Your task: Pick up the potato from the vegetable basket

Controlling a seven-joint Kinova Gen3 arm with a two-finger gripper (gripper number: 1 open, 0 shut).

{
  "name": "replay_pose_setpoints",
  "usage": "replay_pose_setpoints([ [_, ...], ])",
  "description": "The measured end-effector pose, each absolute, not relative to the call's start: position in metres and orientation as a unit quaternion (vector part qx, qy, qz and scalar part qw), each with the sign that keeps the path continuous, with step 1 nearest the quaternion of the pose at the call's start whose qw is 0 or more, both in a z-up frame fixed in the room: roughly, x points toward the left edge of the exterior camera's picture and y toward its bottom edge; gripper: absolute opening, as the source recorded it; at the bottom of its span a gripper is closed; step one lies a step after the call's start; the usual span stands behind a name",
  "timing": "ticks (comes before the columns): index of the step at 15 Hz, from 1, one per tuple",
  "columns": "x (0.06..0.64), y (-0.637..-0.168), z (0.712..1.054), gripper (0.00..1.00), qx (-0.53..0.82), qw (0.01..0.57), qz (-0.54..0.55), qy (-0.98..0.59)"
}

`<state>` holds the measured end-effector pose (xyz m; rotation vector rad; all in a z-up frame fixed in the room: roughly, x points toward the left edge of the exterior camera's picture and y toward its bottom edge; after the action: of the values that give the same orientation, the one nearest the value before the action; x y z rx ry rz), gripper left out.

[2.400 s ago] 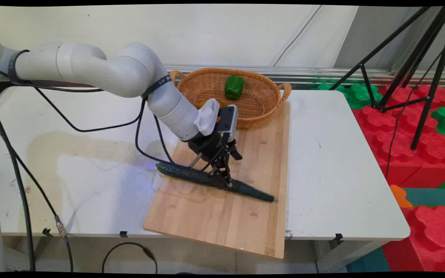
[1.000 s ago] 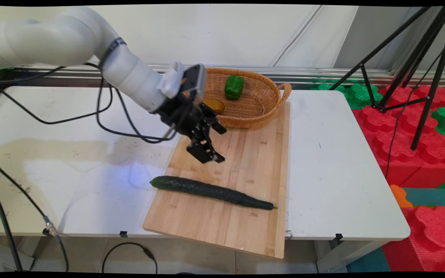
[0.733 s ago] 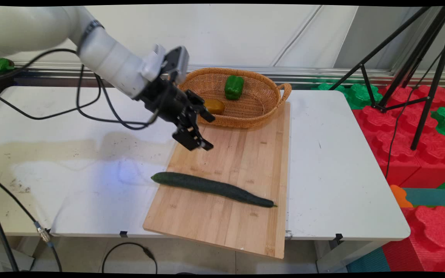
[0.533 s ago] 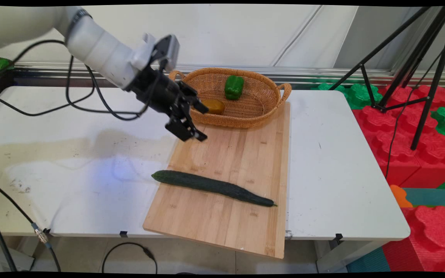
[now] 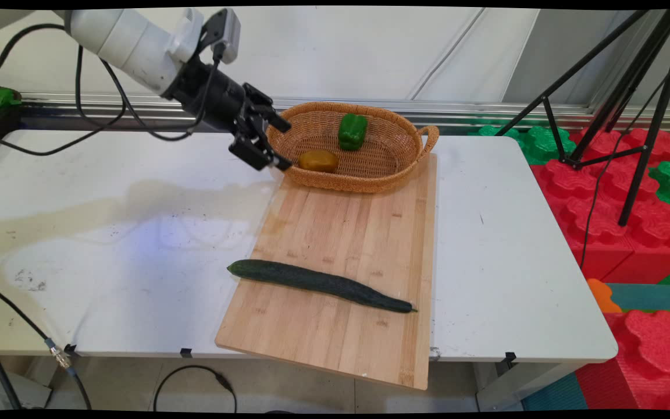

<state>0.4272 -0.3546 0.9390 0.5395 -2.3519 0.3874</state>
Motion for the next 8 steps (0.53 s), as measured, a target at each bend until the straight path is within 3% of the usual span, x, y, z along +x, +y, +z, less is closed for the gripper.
replay_pose_setpoints([
  [8,0.450,-0.401,0.930,1.00,0.231,0.328,0.169,-0.900],
])
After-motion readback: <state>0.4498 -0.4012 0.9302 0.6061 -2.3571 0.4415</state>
